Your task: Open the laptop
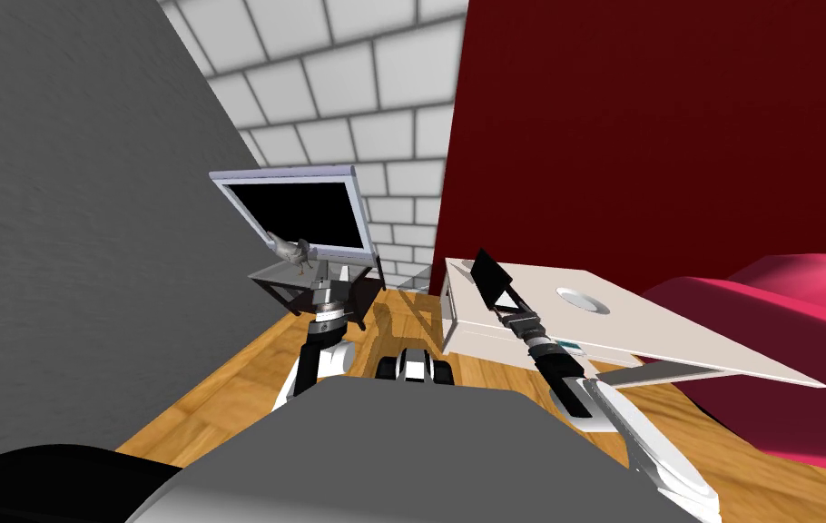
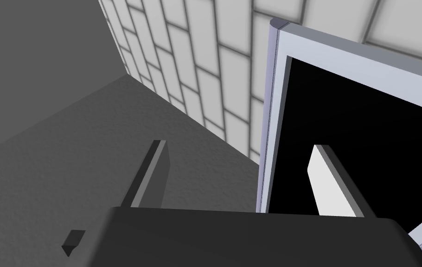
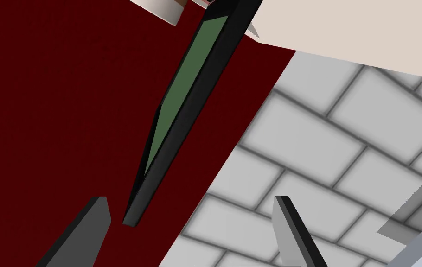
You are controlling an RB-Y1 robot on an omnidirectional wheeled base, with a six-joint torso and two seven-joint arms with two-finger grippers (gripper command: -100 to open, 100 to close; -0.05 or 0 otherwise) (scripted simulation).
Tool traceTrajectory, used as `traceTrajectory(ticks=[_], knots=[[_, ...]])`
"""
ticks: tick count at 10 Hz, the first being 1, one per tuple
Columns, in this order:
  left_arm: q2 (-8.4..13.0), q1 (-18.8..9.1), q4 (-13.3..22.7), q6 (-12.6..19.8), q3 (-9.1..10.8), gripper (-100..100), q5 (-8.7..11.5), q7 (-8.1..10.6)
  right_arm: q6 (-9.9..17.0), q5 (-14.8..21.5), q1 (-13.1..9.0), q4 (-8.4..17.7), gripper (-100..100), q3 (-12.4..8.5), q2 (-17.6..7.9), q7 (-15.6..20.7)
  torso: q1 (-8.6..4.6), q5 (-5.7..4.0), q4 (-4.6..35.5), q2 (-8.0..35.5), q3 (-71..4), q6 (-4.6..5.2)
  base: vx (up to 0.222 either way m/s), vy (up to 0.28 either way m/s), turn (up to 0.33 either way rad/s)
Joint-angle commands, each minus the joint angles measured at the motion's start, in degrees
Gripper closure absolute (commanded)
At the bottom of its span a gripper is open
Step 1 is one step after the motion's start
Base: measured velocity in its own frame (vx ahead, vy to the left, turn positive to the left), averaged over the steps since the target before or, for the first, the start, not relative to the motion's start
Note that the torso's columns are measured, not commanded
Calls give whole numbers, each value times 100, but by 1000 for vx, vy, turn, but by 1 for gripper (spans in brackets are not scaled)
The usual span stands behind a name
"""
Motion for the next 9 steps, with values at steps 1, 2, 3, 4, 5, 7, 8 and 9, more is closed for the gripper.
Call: traceTrajectory(ticks=[1, 2, 3, 4, 5, 7, 8, 9], knots=[[0, 0, 0, 0, 0, 0, 0, 0, 75, 213, -126, 81, -100, -141, -158, 293, -2, 0, 1, 4, 2, 0, 85, 31, -15], [0, 0, 0, 0, 0, 0, 0, 0, 92, 282, -161, 105, -100, -195, -212, 387, -6, -2, 2, 8, 5, 0, 76, 21, -14], [0, 0, 0, 0, 0, 0, 0, 0, 125, 407, -221, 149, -100, -287, -314, 548, -7, -2, 3, 9, 6, 0, 104, 26, -23], [0, 0, 0, 0, 0, 0, 0, 0, 140, 460, -245, 167, -100, -325, -359, 615, -2, -1, 0, 0, 0, 0, 93, 50, -17], [0, 0, 0, 0, 0, 0, 0, 0, 163, 541, -279, 195, -100, -381, -428, 712, 8, 2, 0, 2, 1, 0, 83, 57, -18], [0, -1, 0, 0, 0, 0, 0, 0, 168, 492, -233, 146, -100, -353, -418, 642, -5, -1, 4, 17, 10, 0, 25, 15, 0], [0, -1, 0, 0, 0, 0, 0, 0, 166, 491, -234, 146, 100, -353, -417, 641, -11, -4, 6, 22, 14, 1, 0, 0, 0], [0, -2, 0, 0, 0, 0, 0, 0, 160, 266, -327, 270, 100, -332, -464, 401, -8, -3, 5, 16, 11, 0, -22, -45, 33]])
